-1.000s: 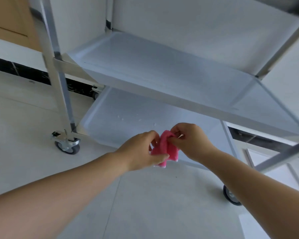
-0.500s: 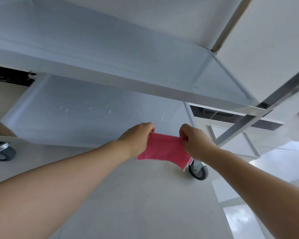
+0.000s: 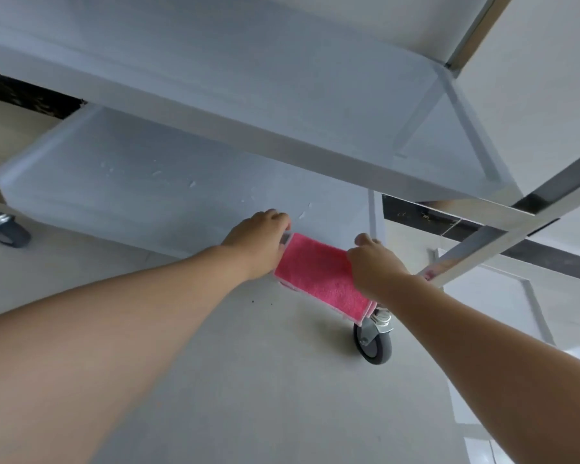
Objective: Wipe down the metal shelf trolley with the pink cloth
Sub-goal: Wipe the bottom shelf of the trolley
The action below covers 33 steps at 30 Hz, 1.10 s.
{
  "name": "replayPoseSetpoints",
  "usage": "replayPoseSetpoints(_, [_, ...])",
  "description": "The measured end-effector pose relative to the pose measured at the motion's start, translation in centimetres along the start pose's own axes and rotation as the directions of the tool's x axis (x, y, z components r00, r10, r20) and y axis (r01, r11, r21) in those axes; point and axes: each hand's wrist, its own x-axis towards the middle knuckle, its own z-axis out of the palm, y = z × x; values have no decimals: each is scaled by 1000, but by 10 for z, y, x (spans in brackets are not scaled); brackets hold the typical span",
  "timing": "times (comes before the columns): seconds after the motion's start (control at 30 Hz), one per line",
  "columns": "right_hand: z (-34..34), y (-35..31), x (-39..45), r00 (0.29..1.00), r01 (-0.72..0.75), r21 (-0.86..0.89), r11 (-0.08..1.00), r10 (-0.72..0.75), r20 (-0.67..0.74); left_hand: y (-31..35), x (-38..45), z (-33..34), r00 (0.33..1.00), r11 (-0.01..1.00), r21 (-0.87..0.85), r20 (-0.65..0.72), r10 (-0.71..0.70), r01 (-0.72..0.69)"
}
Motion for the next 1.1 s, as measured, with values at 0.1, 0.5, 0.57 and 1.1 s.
replayPoseSetpoints(0.1, [8, 1, 2, 939, 328, 3, 945, -325, -112, -3, -19, -9, 995, 996, 94, 97, -7, -2])
replayPoseSetpoints(0.5, [48, 10, 12, 805, 593, -72, 802, -588, 74, -60, -44, -10, 979, 952, 227, 33, 202, -204])
replayPoseSetpoints(0.57, [53, 7, 3, 844, 534, -37, 844, -530, 87, -71, -43, -9, 976, 961, 176, -11, 217, -212])
replayPoseSetpoints(1.1, [53, -14, 1, 962, 272, -35, 962, -272, -2, -96, -39, 12, 907, 912, 65, -100, 410, -405])
